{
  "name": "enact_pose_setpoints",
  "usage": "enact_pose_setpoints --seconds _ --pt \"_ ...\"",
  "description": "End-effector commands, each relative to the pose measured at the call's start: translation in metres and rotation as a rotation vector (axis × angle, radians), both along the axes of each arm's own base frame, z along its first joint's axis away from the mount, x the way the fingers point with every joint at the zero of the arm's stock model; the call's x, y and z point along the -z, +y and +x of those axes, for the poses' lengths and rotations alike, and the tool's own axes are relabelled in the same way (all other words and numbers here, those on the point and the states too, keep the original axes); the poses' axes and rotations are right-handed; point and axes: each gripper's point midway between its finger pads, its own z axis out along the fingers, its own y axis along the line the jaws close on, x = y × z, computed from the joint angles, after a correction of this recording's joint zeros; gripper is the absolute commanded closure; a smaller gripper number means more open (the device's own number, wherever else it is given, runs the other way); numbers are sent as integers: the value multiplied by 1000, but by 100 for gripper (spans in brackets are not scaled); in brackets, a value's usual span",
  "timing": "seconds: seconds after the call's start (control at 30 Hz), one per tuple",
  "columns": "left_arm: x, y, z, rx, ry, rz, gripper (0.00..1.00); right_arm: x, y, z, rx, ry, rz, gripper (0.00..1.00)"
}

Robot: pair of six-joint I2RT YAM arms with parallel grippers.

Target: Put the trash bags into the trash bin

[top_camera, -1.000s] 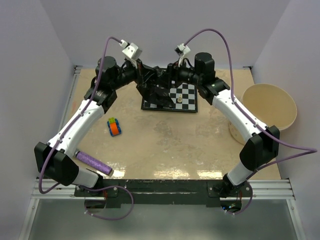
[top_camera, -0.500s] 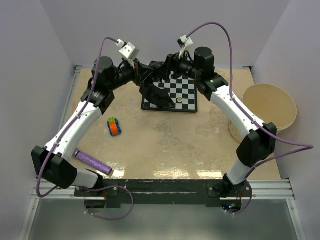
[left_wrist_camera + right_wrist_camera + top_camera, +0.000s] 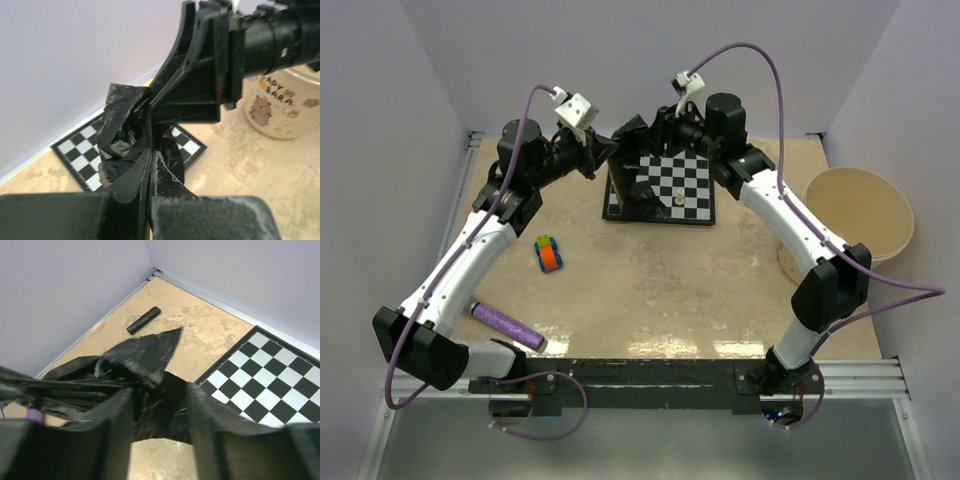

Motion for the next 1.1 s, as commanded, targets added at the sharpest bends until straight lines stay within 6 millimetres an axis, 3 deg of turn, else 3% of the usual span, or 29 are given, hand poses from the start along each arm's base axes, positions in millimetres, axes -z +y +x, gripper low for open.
enact_pose_setpoints --seconds 0.0,0.17,0.3,0.37,0.47,0.53,0.63,0.7,0.9,1.07 --pt "-34 28 -6 -102 -165 54 100 -28 -41 4 70 -82 -15 66" --pt "-24 32 -4 -117 -166 75 100 -33 -19 -37 -201 -67 82 82" --pt "-13 21 -10 -42 -151 79 100 -33 -11 -51 -286 -66 111 99" --pt "-11 17 -14 -8 -147 81 98 -33 -11 -49 -285 -78 103 100" --pt "-10 7 -24 73 -149 85 74 -40 -10 -48 -293 -106 97 100" --pt "-9 1 -32 133 -151 91 73 -46 -10 -49 -302 -126 99 100" --pt "-3 -5 -38 196 -127 107 60 -53 -1 -54 -320 -181 46 100" --pt "-10 -4 -35 180 -152 108 53 -55 4 -54 -316 -219 2 100" --pt "-17 -8 -18 152 -208 170 52 -58 7 -57 -304 -240 -22 100" --pt "-28 -14 -16 192 -238 198 49 -54 4 -54 -264 -236 -54 100"
